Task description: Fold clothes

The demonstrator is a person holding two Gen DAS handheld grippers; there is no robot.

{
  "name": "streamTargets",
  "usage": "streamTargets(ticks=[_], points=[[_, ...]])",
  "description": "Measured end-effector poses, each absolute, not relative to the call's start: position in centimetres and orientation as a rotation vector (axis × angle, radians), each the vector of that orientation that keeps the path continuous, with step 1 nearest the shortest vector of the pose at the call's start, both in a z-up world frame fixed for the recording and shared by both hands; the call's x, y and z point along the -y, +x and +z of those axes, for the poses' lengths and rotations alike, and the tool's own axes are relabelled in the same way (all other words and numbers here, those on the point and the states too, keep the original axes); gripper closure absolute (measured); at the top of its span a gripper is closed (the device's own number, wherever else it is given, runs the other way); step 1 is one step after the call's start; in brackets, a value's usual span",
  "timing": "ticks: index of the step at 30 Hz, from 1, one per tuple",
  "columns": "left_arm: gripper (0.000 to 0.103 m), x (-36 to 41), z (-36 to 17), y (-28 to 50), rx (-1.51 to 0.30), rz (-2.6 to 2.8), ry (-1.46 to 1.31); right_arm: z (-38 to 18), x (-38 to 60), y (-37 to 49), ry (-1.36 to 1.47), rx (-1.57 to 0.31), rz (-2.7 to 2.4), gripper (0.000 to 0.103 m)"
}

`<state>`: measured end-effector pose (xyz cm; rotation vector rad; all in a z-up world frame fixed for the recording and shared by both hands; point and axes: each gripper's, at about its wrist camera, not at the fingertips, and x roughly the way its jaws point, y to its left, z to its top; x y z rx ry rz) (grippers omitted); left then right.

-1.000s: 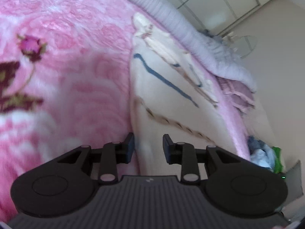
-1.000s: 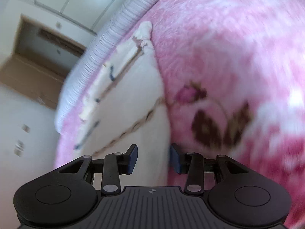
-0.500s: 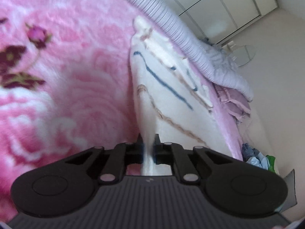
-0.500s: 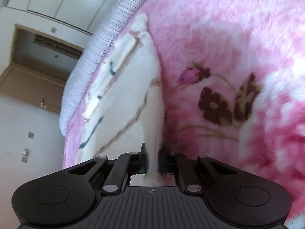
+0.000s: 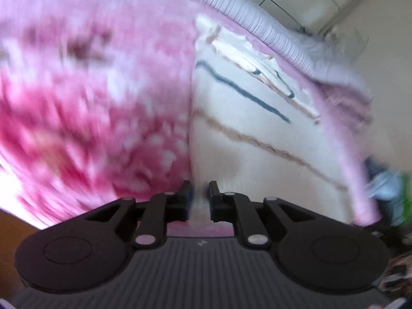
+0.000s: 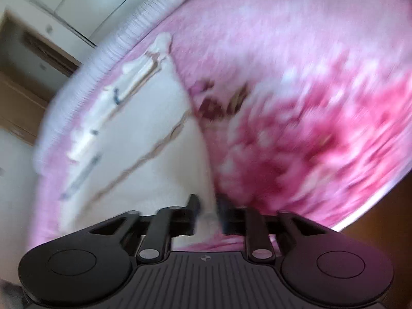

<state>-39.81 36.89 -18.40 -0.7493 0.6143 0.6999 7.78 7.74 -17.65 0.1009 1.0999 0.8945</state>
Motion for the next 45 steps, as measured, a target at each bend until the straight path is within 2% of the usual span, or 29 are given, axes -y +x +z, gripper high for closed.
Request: streamTargets(ticks=[2,4,5,9,11,17,35,45], points=[[0.079,-35.1,-16.2,-38.6,-0.65,0.761,-0.603,-15.2,-7.6,5.5,0.021,-0.929,0.852,0.063],[0.072,-33.8,-16.0,-37.3,-0.674,0.762,-0.578,-14.6,-8.0,3.5,-0.019,-0.859,0.878,0.045],[0.072,-33.1,-15.9,-36.6,-0.686,0.762,-0.565,-14.8,-8.5,2.6,-0.046,-0.848,0.898,0.044],[0.073,-30.3,-15.6,-33.8,-0.731,0.771,-0.53,-17.0,-10.4,0.1,-0.143,-0.894,0.841,0.044],[0.072,-28.6,-15.1,-33.1,-0.729,0.761,-0.497,-16.1,-9.9,-1.7,-0.13,-0.844,0.867,0.044],[0.06,-24.6,-14.3,-32.4,-0.739,0.74,-0.423,-13.1,-10.1,-6.0,-0.176,-0.743,0.907,0.044],[0.056,-16.4,-12.5,-34.5,-0.729,0.708,-0.279,-12.1,-6.0,-14.5,-0.333,-0.724,0.97,0.044],[0.054,-14.7,-11.5,-35.6,-0.706,0.711,-0.229,-11.7,-5.0,-15.8,-0.33,-0.714,0.98,0.044]])
